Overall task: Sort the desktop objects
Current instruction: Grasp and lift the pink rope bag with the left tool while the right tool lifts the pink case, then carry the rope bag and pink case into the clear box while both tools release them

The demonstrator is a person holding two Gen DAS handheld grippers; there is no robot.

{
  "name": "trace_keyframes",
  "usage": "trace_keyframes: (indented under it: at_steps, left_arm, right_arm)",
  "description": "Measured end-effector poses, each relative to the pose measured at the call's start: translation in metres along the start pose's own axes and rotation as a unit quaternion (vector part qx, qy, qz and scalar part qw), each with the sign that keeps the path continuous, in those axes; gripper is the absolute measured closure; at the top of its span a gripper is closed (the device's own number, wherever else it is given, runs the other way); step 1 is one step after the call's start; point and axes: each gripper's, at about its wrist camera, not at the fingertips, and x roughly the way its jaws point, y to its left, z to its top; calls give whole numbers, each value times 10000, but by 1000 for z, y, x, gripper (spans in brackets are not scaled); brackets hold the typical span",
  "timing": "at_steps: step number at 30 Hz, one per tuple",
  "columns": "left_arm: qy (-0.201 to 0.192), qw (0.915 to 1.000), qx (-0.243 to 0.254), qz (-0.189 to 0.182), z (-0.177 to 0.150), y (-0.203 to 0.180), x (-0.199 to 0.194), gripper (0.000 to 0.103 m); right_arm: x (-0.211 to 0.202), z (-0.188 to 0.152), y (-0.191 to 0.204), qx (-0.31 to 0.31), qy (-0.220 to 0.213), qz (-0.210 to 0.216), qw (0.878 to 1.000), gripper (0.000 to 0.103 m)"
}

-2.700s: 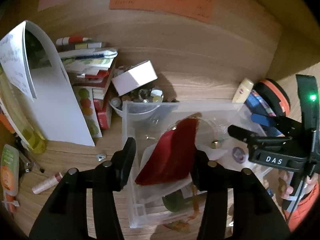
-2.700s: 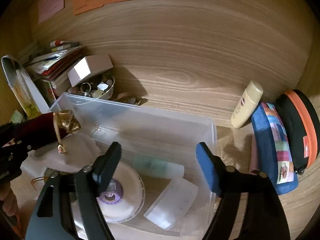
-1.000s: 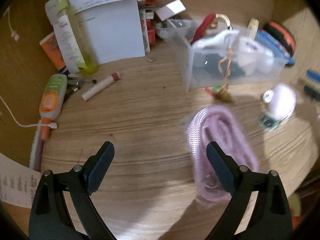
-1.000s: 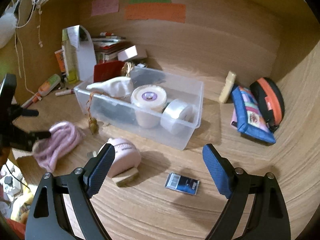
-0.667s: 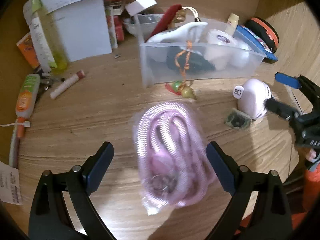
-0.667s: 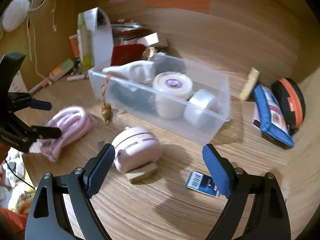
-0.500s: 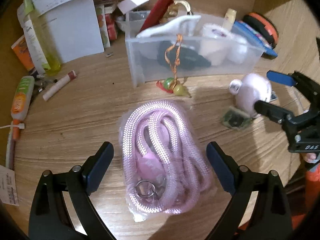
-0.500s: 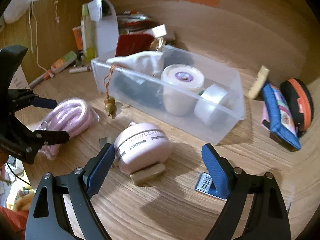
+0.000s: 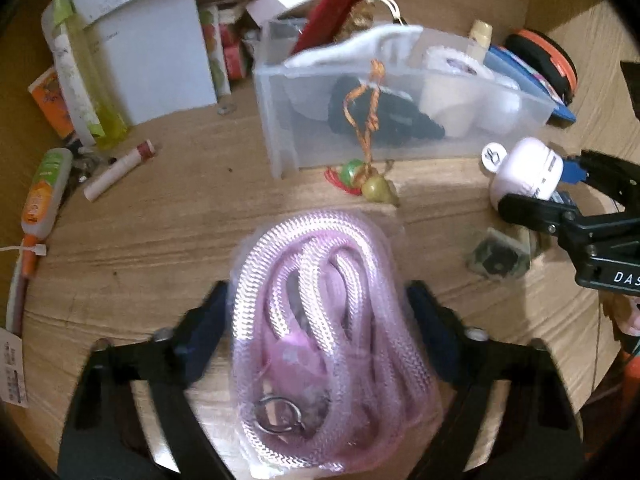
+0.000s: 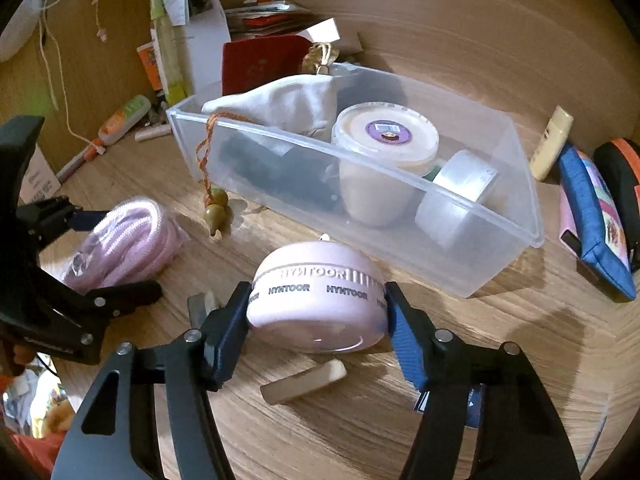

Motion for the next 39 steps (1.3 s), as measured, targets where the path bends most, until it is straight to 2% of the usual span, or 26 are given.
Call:
trace_keyframes:
  at_steps: [2, 8, 19, 27, 33, 39]
  left_arm:
    - [-37, 10000, -32, 47, 0, 3, -2, 35]
    - [-247, 9994, -114, 207, -2, 4, -12, 38]
    - [-900, 9957, -163, -145, 14, -2, -57, 38]
    - [-1542, 9869, -156, -453, 34, -6, -96, 39]
    - [-1950, 9796, -71, -486, 59, -5, -119, 39]
    - [-2145, 9746, -42, -639, 88, -5, -123, 39]
  right_arm:
    - [-2, -1, -2, 57, -41, 3, 10000, 42]
    - [-17, 3, -7, 210, -288, 71, 9993, 42]
    - [-52, 11, -13, 407, -740, 70, 9964, 42]
    - [-73, 20, -20, 466, -1008, -102, 9938, 42]
    - [-86, 31, -30, 571, -1252, -246, 9902, 42]
    - [-94, 44, -45, 765, -1410, -395, 9863, 42]
